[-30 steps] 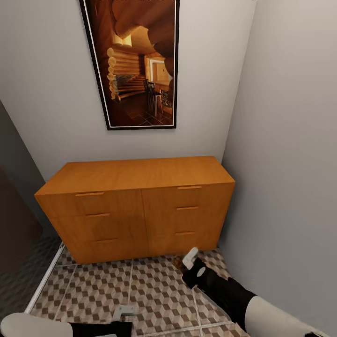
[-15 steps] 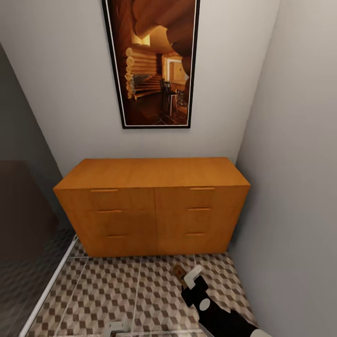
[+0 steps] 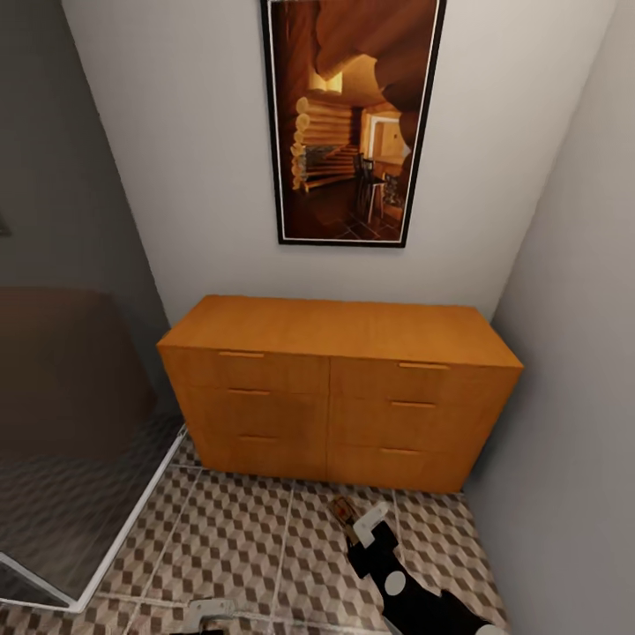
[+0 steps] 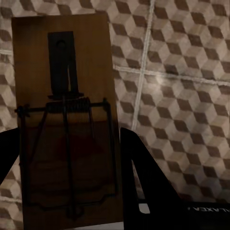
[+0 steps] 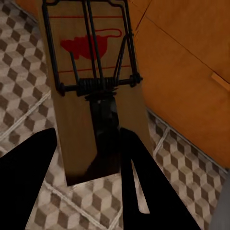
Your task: Take the four mousetraps from the cabinet in the bathroom and place them on the bathroom floor. Make sure all four end up on the same floor surface, and ensure that at least two of them are either under or directly next to the same bathroom sink.
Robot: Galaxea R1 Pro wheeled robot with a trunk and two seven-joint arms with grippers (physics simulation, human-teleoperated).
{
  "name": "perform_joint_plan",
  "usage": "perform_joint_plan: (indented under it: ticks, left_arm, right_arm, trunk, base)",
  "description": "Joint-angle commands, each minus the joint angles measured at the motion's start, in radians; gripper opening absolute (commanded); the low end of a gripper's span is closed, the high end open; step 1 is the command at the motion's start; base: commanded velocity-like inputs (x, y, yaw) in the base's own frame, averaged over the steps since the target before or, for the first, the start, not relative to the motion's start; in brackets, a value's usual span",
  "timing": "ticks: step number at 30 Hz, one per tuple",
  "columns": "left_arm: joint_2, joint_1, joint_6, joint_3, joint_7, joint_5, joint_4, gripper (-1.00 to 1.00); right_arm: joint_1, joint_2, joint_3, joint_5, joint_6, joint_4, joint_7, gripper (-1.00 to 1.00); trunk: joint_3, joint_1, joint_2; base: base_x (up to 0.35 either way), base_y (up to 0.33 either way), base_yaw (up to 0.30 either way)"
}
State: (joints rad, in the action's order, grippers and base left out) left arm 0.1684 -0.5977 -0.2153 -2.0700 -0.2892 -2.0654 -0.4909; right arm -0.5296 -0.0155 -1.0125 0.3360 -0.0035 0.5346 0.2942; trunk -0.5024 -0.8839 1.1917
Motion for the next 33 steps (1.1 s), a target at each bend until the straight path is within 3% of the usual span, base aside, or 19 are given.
perform_joint_plan:
  ticks: [1,3,9,12,15,18,23,25,27,31,33]
  left_arm:
    - [0.000,-0.002,-0.007,-0.009,-0.004,-0.006,-0.002,-1.00]
    - [0.000,-0.001,-0.008,-0.009,-0.004,-0.006,0.000,-1.00]
    - [-0.005,0.028,-0.009,-0.008,-0.004,-0.012,0.011,-1.00]
    - [-0.010,0.043,-0.010,-0.008,-0.004,-0.012,0.027,-1.00]
    - [-0.012,0.067,-0.010,-0.007,-0.004,-0.013,0.078,-1.00]
    - [-0.012,0.087,-0.010,-0.007,-0.004,-0.020,0.109,-1.00]
    - [-0.025,0.111,-0.009,-0.007,-0.003,-0.027,0.116,-1.00]
    - [-0.027,0.116,-0.009,-0.007,-0.003,-0.027,0.115,-1.00]
    - [-0.028,0.121,-0.009,-0.007,-0.002,-0.027,0.112,-1.00]
    - [-0.030,0.128,-0.008,-0.007,-0.002,-0.027,0.097,-1.00]
    - [-0.030,0.130,-0.008,-0.007,-0.002,-0.028,0.094,-1.00]
  right_arm:
    - [-0.001,-0.001,-0.009,0.010,-0.020,-0.010,0.008,-1.00]
    - [-0.001,0.000,-0.009,0.009,-0.049,-0.024,0.008,-1.00]
    - [0.000,0.080,-0.009,0.009,-0.079,-0.133,0.017,-1.00]
    - [0.000,0.105,-0.009,0.006,-0.117,-0.189,0.053,-1.00]
    - [0.000,0.114,-0.009,0.008,-0.181,-0.208,0.149,-1.00]
    - [0.009,0.126,-0.009,0.010,-0.198,-0.212,0.226,-1.00]
    - [0.109,0.134,-0.008,0.011,-0.212,-0.279,0.271,-1.00]
    - [0.122,0.133,-0.006,0.017,-0.230,-0.306,0.272,-1.00]
    - [0.144,0.132,-0.004,0.079,-0.293,-0.342,0.271,-1.00]
    - [0.158,0.130,-0.006,0.278,-0.385,-0.372,0.269,-1.00]
    - [0.160,0.130,-0.006,0.346,-0.401,-0.379,0.269,-1.00]
  trunk:
    - [0.002,0.004,-0.006]
    - [0.008,0.012,-0.020]
    - [0.027,0.035,-0.062]
    - [0.037,0.046,-0.083]
    - [0.046,0.058,-0.104]
    - [0.055,0.069,-0.125]
    - [0.071,0.088,-0.160]
    - [0.077,0.096,-0.174]
    - [0.084,0.104,-0.188]
    - [0.099,0.119,-0.216]
    - [0.107,0.127,-0.230]
  base:
    - [0.000,0.000,0.289]
    - [0.000,0.000,0.289]
    - [0.000,0.000,0.289]
    - [0.000,0.000,0.290]
    - [0.000,0.000,0.289]
    - [0.000,0.000,0.289]
    - [0.000,0.000,0.290]
    - [0.000,0.000,0.290]
    - [0.000,0.000,0.289]
    - [0.000,0.000,0.286]
    - [0.000,0.000,0.285]
